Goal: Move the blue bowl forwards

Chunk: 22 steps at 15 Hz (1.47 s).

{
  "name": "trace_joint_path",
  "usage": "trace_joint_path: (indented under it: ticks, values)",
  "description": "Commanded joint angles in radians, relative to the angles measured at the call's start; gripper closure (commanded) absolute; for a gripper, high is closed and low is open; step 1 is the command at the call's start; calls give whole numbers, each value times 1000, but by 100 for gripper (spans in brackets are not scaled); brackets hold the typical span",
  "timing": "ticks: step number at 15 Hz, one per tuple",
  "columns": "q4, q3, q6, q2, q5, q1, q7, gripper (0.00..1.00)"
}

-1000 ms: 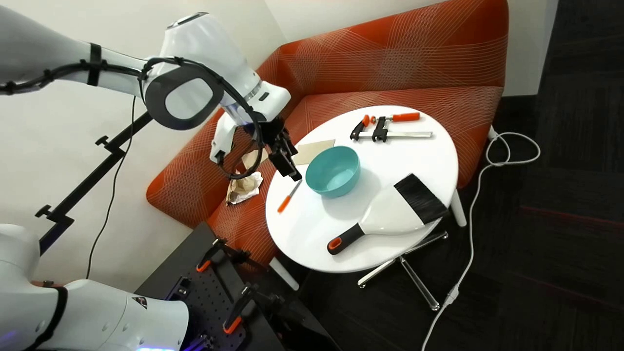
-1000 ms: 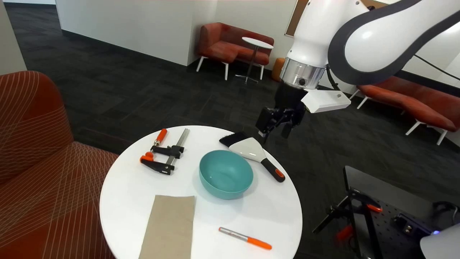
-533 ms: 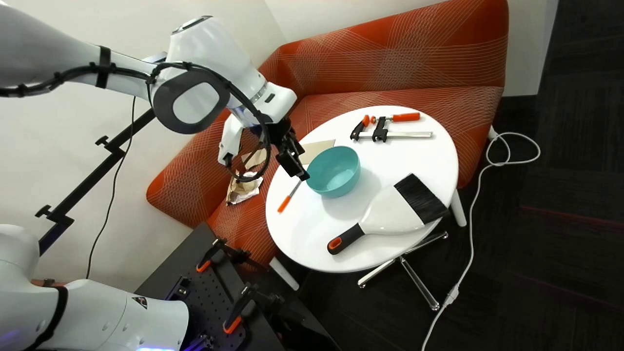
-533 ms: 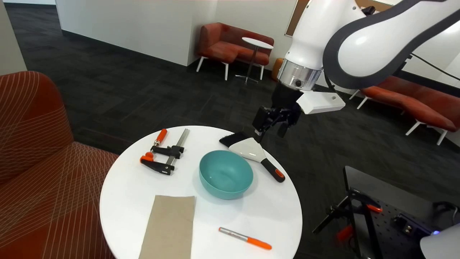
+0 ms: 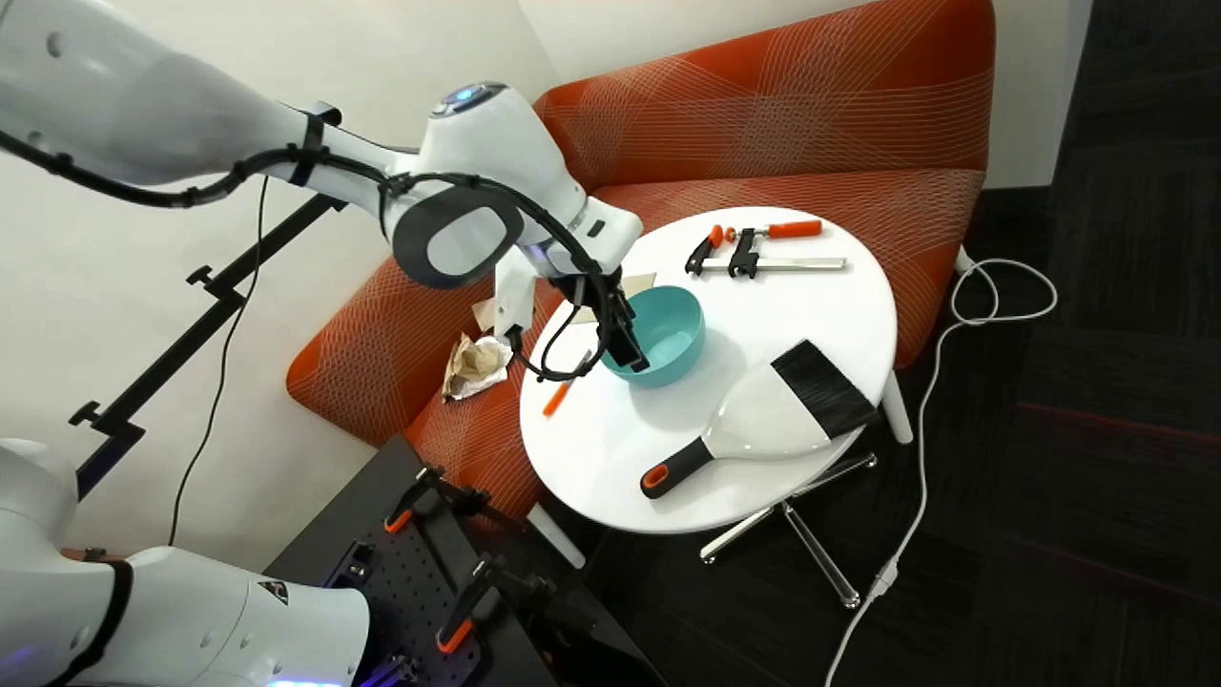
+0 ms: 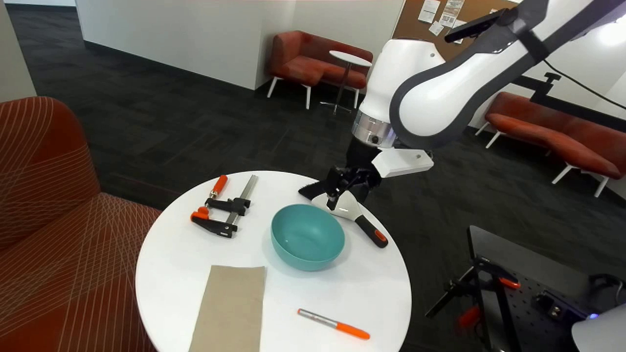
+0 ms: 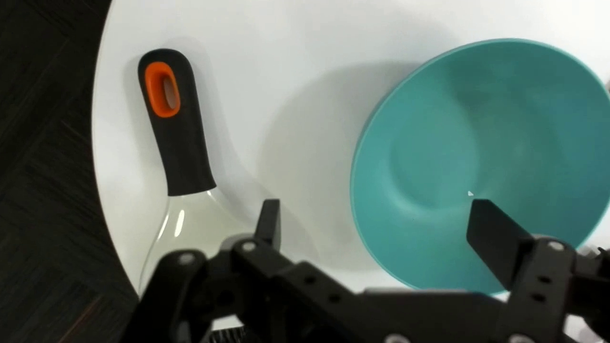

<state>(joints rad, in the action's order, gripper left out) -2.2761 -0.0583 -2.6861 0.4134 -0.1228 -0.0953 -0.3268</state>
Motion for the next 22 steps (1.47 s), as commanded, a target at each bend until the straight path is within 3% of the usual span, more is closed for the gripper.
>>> trace_joint_path:
  ticks: [1,9,10,12,20,22]
  values:
    - [81,3,-5,96,-47,-11,67,0]
    - [170,29,5,212,-95,-47,152,0]
    - [178,29,7,221,-97,-49,153,22]
    - [188,30,7,234,-96,-52,158,32]
    - [201,34,13,240,-94,-55,162,95]
    - [201,30,18,239,-90,-49,156,100]
